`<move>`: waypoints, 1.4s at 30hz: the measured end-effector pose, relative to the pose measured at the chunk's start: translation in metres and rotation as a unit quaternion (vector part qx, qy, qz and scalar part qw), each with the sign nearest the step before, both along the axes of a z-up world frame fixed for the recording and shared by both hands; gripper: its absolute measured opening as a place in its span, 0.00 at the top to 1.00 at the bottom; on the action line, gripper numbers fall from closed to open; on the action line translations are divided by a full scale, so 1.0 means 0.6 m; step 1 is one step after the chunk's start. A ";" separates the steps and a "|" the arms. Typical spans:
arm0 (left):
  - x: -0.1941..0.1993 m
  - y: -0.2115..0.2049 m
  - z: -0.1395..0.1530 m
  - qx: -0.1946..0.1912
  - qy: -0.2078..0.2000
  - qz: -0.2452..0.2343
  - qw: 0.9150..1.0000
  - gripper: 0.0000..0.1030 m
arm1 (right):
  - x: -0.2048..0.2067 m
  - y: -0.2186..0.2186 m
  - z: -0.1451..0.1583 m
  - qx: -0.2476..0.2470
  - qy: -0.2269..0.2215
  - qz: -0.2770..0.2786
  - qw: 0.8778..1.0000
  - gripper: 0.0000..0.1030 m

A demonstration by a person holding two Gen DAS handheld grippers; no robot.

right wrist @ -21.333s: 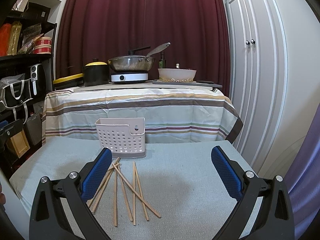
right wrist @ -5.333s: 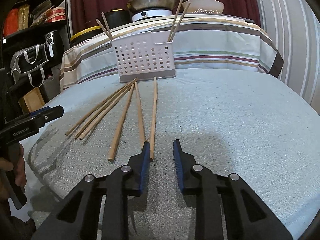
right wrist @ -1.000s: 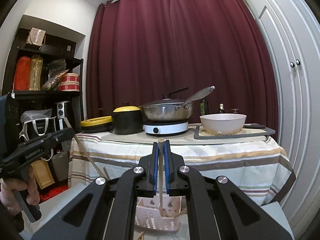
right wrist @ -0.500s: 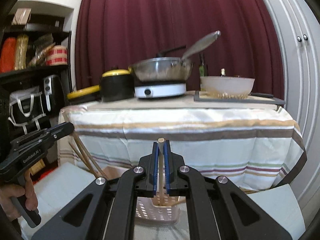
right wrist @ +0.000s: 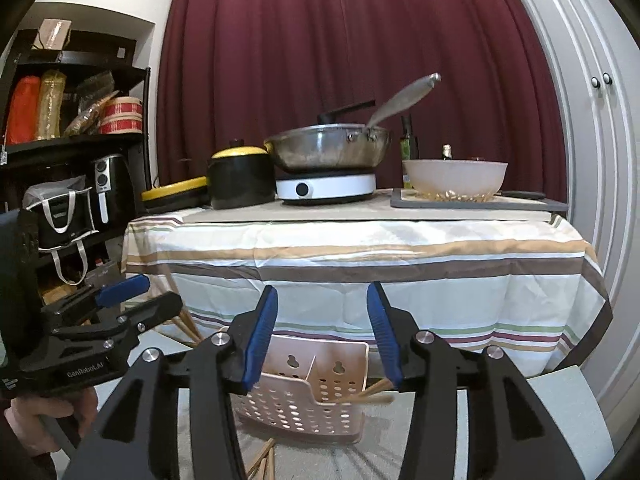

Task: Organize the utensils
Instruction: 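Open both tools to release the chopsticks into the holder, then close the right tool on a chopstick while the left tool grasps another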

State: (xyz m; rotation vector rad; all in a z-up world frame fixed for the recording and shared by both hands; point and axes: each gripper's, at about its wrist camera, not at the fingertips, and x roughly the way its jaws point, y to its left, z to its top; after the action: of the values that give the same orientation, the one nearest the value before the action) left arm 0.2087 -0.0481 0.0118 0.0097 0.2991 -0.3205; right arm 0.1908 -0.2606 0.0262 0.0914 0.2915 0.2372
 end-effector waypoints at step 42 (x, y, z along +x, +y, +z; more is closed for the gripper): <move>-0.269 0.018 -0.311 0.050 0.165 0.031 0.985 0.32 | -0.254 0.047 -0.328 -0.040 0.192 0.007 0.981 0.92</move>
State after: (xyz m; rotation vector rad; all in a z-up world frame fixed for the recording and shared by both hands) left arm 0.0475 -0.0371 -0.1745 0.0464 0.6422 -0.2440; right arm 0.0385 -0.2322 -0.1707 0.0552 0.6861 0.2208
